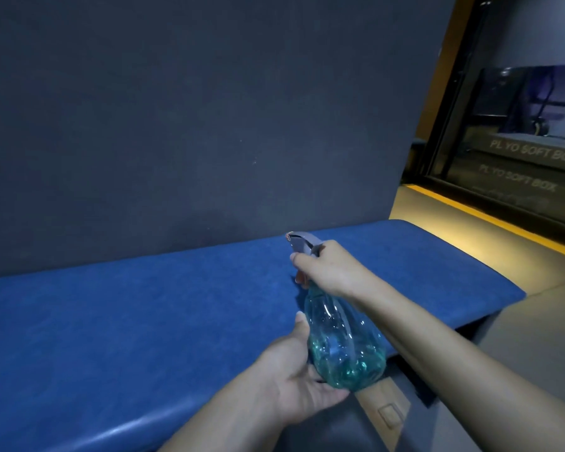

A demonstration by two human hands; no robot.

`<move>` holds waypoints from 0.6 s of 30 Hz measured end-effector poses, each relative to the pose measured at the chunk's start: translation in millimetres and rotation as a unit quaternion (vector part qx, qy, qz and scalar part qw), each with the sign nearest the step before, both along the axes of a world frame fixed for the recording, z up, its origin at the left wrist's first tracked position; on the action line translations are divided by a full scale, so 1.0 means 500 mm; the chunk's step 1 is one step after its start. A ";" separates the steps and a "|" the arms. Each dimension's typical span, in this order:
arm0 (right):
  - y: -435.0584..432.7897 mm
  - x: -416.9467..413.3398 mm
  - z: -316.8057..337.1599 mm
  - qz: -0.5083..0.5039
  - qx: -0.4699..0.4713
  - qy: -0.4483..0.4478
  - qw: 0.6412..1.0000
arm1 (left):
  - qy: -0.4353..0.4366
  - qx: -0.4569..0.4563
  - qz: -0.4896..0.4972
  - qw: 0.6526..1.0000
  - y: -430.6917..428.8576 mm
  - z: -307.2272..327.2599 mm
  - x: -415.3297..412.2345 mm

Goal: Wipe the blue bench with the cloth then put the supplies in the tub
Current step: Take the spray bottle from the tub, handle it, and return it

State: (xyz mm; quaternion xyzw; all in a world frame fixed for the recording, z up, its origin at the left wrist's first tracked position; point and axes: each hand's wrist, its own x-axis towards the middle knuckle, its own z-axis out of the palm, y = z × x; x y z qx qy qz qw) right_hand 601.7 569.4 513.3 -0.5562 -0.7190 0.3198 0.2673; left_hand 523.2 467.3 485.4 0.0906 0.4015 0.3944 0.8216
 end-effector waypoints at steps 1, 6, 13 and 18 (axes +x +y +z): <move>0.003 0.004 -0.003 0.000 -0.002 0.016 1.000 | 0.011 0.000 -0.001 1.000 0.006 -0.001 0.002; 0.010 0.037 -0.008 -0.019 -0.008 0.075 0.997 | 0.040 0.001 -0.022 0.999 0.027 -0.001 0.020; 0.017 0.090 -0.031 -0.098 -0.044 0.031 0.994 | 0.020 -0.021 -0.076 0.997 0.027 0.010 0.062; 0.010 0.142 -0.023 -0.128 -0.035 0.042 0.990 | 0.041 -0.013 -0.102 0.994 0.038 0.014 0.103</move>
